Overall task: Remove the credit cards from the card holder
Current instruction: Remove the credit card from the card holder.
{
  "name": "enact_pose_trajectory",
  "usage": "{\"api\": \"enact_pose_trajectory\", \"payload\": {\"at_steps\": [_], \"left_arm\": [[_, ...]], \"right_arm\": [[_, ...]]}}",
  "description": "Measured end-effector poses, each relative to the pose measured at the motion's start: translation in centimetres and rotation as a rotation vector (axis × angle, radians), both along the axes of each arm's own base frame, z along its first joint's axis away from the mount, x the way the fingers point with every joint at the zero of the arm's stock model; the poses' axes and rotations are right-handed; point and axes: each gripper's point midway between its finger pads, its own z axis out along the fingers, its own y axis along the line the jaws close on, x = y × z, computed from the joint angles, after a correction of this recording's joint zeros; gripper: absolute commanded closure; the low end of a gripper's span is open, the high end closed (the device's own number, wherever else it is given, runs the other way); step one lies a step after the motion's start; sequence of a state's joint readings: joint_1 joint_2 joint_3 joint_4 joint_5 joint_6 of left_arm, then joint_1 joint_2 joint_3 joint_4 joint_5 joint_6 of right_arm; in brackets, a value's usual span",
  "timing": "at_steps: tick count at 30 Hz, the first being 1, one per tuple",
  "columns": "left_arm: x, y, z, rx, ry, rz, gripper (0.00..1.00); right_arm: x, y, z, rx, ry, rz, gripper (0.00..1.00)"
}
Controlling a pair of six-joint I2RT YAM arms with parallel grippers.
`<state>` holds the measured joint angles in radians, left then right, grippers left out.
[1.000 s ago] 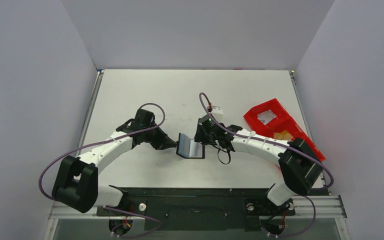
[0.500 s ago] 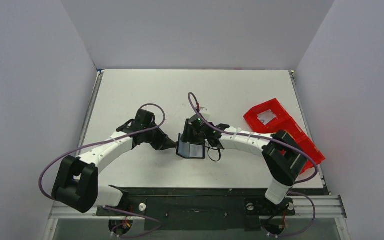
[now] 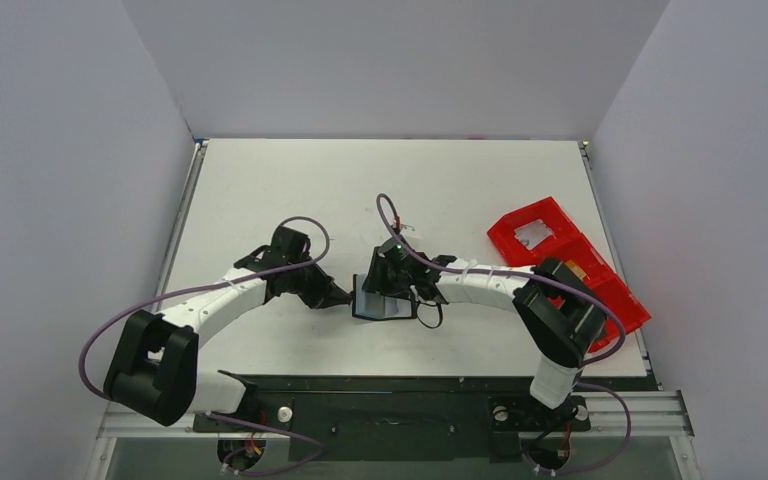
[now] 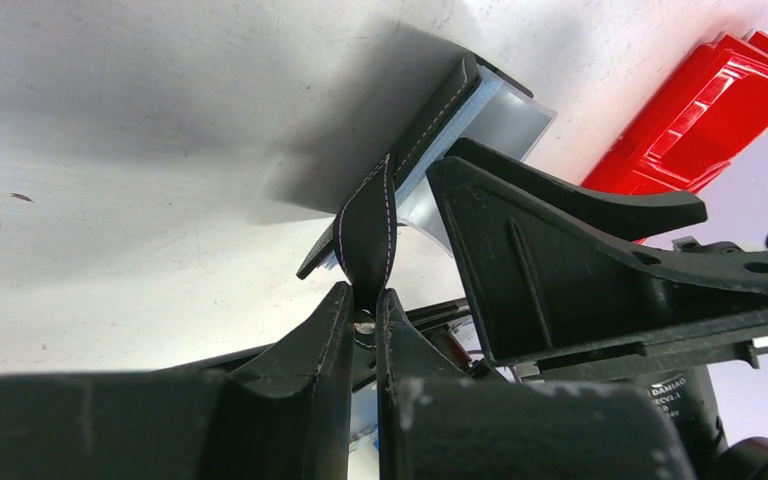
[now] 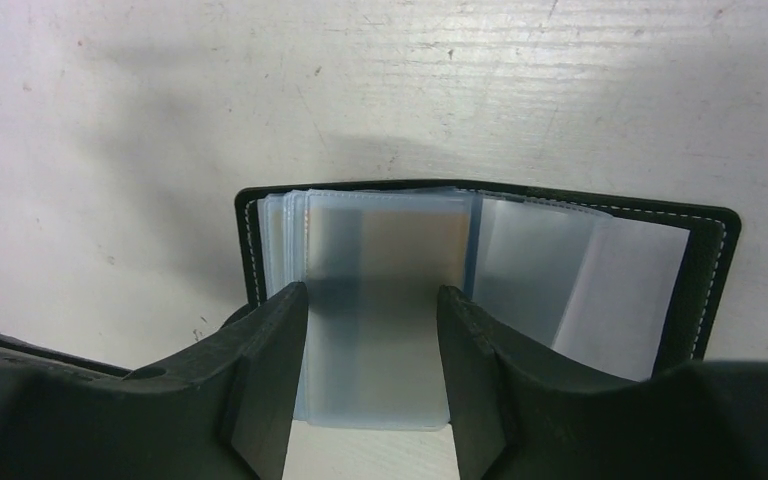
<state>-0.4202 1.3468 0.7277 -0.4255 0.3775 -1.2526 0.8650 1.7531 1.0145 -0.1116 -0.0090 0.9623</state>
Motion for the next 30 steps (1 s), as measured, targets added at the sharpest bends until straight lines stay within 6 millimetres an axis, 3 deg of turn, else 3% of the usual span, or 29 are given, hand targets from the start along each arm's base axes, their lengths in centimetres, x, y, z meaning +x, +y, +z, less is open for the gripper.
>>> {"api": "enact_pose_trajectory", "payload": {"at_steps": [12, 19, 22, 30], "left_arm": [[-0.2, 0.3, -0.5, 0.007, 0.009, 0.005, 1.00], [-0.3, 0.4, -0.7, 0.011, 0.012, 0.008, 1.00], [-0.4, 0.4, -0.8, 0.012, 0.014, 0.008, 1.00], [-0.3, 0.5, -0.9, 0.011, 0.013, 0.010, 1.00]], "right_arm": [[-0.4, -1.1, -1.3, -0.039, 0.005, -0.013, 0.58], [-0.2, -2.4, -2.2, -0.073, 0.008, -0.037, 0.70], [0.1, -2.8, -2.4, -0.078, 0.010, -0.046, 0.79], [0.5, -3.9, -2.5, -0.080, 0.014, -0.069, 0.78]]}}
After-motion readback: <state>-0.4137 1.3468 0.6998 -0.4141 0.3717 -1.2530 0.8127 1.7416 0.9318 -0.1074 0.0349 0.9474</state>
